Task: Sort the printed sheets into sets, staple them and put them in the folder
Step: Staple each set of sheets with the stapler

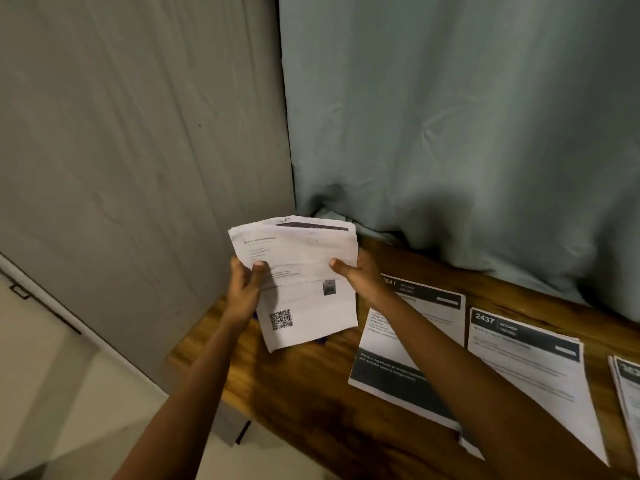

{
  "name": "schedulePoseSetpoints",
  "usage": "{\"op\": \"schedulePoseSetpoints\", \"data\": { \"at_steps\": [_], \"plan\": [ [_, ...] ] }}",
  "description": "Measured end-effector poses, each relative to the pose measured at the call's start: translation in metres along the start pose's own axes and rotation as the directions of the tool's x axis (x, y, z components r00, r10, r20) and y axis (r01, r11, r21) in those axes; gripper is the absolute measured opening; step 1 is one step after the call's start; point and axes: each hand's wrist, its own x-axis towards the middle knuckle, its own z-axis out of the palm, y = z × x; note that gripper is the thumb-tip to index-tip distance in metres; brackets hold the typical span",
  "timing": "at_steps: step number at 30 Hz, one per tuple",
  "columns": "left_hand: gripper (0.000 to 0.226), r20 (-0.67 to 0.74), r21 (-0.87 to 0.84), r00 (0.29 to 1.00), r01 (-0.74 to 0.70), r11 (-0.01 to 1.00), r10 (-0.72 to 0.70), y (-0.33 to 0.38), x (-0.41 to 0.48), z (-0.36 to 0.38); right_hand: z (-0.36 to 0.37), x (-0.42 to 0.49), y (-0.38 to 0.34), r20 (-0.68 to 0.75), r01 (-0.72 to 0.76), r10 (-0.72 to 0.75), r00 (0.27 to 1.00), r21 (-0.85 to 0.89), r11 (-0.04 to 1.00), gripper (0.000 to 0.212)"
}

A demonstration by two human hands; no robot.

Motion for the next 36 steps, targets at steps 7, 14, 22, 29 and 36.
{"op": "schedulePoseSetpoints", "data": {
  "at_steps": [7, 14, 22, 29, 36],
  "plan": [
    [0.013, -0.066, 0.002, 0.998, -0.024, 1.000, 0.024, 0.000, 0.005, -0.002, -0.001, 0.002, -0.007, -0.074, 0.064, -0.061, 0.995, 0.030, 0.998, 0.017],
    [0.018, 0.020, -0.025, 0.999, 0.038, 0.999, -0.037, 0.004, 0.005, -0.003, -0.021, 0.018, -0.013, -0.016, -0.003, 0.004, 1.000, 0.044, 0.999, 0.028],
    [0.015, 0.041, 0.208, 0.988, 0.138, 0.968, -0.150, -0.021, 0.005, -0.004, -0.018, 0.014, 0.008, -0.153, -0.130, 0.117, 0.981, -0.074, 0.989, 0.019],
    [0.029, 0.216, -0.201, 0.908, 0.401, 0.894, -0.359, -0.013, 0.019, -0.010, -0.009, 0.015, 0.028, -0.122, -0.262, 0.272, 0.955, 0.089, 0.961, 0.028],
    [0.030, 0.421, -0.314, 0.834, 0.502, 0.806, -0.356, -0.020, 0.050, -0.022, 0.011, 0.018, 0.052, -0.055, -0.382, 0.397, 0.916, 0.187, 0.905, 0.021]
  ]
}}
